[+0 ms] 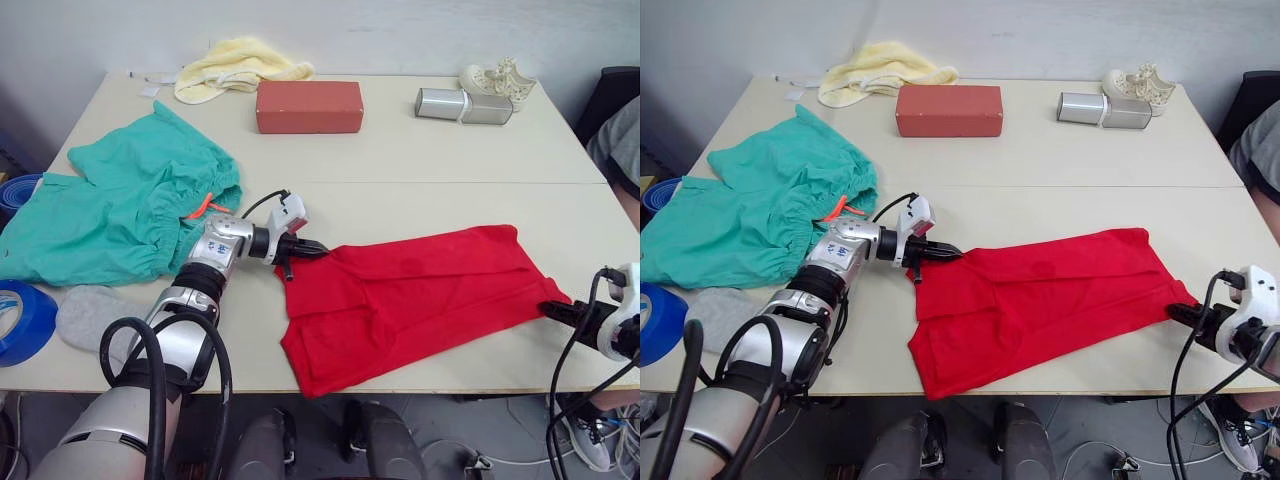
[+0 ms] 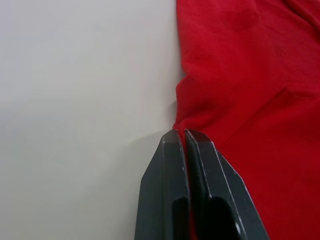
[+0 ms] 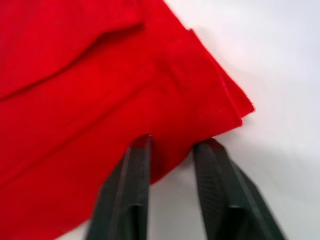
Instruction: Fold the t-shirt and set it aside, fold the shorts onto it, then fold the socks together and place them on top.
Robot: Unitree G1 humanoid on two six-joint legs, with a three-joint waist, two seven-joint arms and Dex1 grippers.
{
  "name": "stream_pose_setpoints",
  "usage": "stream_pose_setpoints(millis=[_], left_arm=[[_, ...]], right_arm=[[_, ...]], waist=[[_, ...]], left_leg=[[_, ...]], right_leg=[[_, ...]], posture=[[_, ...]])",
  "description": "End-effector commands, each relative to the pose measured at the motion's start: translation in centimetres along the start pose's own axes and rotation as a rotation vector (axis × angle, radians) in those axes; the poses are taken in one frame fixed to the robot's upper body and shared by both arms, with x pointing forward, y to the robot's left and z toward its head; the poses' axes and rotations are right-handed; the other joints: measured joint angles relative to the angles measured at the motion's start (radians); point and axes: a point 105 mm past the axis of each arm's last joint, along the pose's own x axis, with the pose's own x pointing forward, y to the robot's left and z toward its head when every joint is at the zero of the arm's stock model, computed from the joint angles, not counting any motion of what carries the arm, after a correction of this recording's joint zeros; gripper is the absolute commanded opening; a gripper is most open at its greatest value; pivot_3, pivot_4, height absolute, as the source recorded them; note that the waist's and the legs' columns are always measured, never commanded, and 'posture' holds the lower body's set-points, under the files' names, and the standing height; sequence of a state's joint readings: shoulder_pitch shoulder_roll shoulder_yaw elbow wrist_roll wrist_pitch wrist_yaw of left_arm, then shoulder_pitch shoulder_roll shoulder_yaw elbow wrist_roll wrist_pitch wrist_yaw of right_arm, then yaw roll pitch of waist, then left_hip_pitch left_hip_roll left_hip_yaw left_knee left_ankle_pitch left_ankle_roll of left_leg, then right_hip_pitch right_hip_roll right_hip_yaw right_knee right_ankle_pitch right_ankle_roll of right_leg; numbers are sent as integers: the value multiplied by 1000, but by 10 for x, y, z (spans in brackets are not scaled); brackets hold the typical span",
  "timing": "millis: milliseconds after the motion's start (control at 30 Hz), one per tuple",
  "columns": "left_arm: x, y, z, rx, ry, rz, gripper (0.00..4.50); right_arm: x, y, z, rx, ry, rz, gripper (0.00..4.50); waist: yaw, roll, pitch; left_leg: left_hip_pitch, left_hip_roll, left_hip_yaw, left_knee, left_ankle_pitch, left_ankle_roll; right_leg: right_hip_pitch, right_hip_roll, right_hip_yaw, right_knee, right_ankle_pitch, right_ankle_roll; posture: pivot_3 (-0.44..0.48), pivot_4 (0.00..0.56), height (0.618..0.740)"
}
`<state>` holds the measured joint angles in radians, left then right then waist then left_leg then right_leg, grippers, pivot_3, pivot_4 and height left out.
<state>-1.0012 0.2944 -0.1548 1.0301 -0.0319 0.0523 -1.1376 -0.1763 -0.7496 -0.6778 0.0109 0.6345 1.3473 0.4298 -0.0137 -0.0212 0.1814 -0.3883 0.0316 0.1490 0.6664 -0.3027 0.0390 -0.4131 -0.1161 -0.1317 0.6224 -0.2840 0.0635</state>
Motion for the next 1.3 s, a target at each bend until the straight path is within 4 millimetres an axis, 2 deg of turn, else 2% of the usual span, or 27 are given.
stream_pose_setpoints(millis=[33,300,467,600,800,933,1033,1100,1200,1300], left_arm=[[-4,-2,-8,-7,5,4,0],[-22,-9,-9,-29,-23,40,0],[-45,-19,-6,-94,-30,135,0],[-73,-28,-4,-114,-43,301,0],[-88,-39,3,-172,-100,469,0],[-87,-51,6,-213,-130,505,0],[-82,-61,-1,-251,-123,495,0],[-80,-65,-8,-272,-107,482,0],[-83,-65,-14,-302,-96,476,753],[-91,-59,-11,-267,-84,450,1705]], right_arm=[[11,12,2,-27,-3,55,39],[31,32,30,-232,-105,80,39],[47,45,53,-384,-174,96,39],[64,69,79,-466,-294,138,39],[85,95,88,-525,-354,201,39],[98,106,83,-548,-328,230,39],[103,108,82,-570,-316,221,39],[102,111,83,-524,-312,259,39],[95,110,86,-548,-304,274,644],[81,102,90,-565,-280,274,1714]], waist=[[-3,0,0],[-21,0,0],[-19,2,1],[-19,5,3],[-9,5,3],[-11,5,3],[-13,5,3],[-13,6,3],[-13,6,3],[-13,6,4]], left_leg=[[0,0,0,0,0,0],[1,0,1,-1,1,-1],[1,0,2,-1,1,-2],[1,0,2,-1,2,-2],[0,0,1,0,3,-2],[-1,0,1,0,3,-2],[-1,0,1,-1,3,-2],[0,0,1,-1,4,-3],[0,0,1,-1,4,-3],[0,0,1,-1,4,-3]], right_leg=[[0,0,0,0,0,0],[0,0,1,1,0,0],[-1,1,2,3,0,0],[-1,1,3,4,0,0],[-1,0,3,3,0,0],[-1,0,2,4,0,0],[-1,1,2,4,0,0],[-1,1,3,4,0,0],[-1,1,2,4,0,0],[-1,1,3,3,0,0]], posture=[[0,150,740],[0,150,740],[0,150,740],[0,150,740],[0,150,740],[0,150,740],[0,150,740],[0,150,740],[0,150,740],[0,150,740]])
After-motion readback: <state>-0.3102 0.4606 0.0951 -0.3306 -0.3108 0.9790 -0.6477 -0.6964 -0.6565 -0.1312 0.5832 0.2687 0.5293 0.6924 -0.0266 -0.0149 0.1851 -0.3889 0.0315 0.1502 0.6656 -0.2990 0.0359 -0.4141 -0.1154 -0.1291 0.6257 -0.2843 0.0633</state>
